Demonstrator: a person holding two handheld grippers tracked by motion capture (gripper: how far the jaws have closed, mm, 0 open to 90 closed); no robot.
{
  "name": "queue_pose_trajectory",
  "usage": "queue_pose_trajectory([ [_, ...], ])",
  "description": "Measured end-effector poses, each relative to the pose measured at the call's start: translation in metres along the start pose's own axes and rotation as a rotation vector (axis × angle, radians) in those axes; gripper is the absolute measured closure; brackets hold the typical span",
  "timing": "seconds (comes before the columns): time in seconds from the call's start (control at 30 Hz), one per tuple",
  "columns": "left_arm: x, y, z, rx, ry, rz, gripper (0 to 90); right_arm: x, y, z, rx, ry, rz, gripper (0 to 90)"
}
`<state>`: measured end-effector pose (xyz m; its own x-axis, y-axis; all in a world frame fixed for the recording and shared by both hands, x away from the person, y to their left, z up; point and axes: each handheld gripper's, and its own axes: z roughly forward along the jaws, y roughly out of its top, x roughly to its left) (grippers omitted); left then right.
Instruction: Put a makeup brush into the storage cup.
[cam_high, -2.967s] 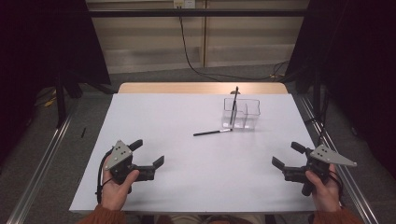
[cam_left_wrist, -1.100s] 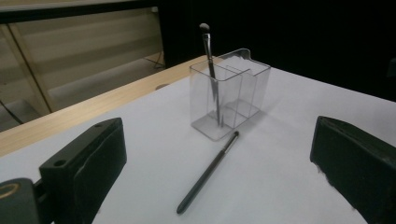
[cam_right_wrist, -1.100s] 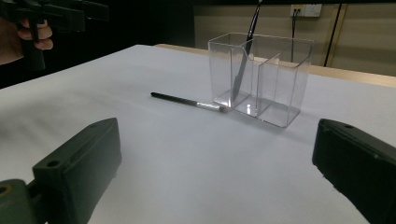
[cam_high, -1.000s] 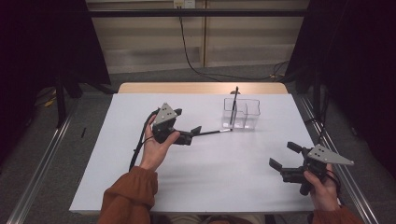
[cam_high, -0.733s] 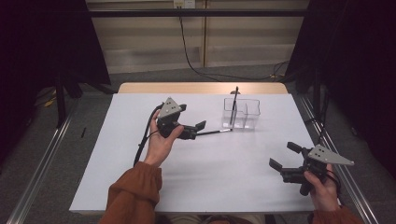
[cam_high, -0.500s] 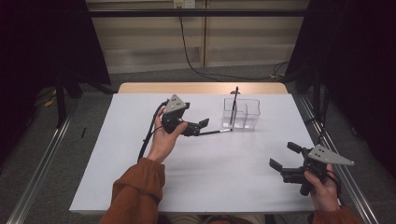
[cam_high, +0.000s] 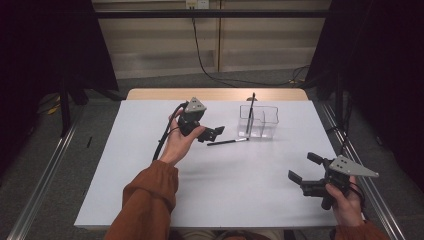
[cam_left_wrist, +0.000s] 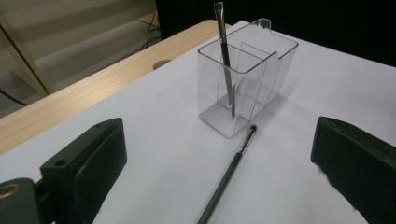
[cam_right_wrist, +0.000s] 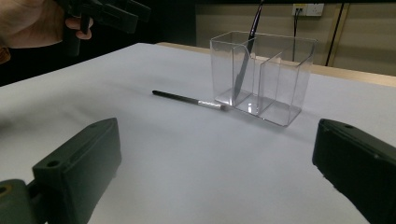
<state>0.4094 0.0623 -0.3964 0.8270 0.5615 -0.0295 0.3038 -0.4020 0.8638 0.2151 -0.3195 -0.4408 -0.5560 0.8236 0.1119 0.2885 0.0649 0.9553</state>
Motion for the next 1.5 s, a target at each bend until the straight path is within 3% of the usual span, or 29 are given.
queue_pose_trajectory([
  [0.23,0.002,0.000,0.009,0.123,-0.018,0.061,4.1,0.000,0.000,0.001,0.005,0.003,0.000,0.5],
  [0.43,0.001,0.005,0.018,0.188,-0.057,0.077,4.2,0.000,0.000,0.001,0.005,0.005,0.001,0.5],
  [0.57,0.001,0.006,0.023,0.250,-0.064,0.116,4.2,0.000,-0.001,0.000,0.007,0.007,-0.002,0.5],
  [0.87,0.011,0.001,0.037,0.325,-0.049,0.103,4.6,0.000,-0.001,0.001,0.011,0.013,-0.002,0.5],
  [1.23,0.018,-0.001,0.051,0.414,-0.089,0.059,5.6,0.000,-0.001,0.002,0.013,0.016,0.005,0.5],
  [1.4,0.019,-0.004,0.057,0.493,-0.092,0.086,7.0,0.000,-0.001,0.002,0.019,0.017,0.002,0.5],
  [1.5,0.023,-0.006,0.060,0.509,-0.108,0.094,8.0,0.000,-0.001,0.002,0.020,0.018,0.003,0.5],
])
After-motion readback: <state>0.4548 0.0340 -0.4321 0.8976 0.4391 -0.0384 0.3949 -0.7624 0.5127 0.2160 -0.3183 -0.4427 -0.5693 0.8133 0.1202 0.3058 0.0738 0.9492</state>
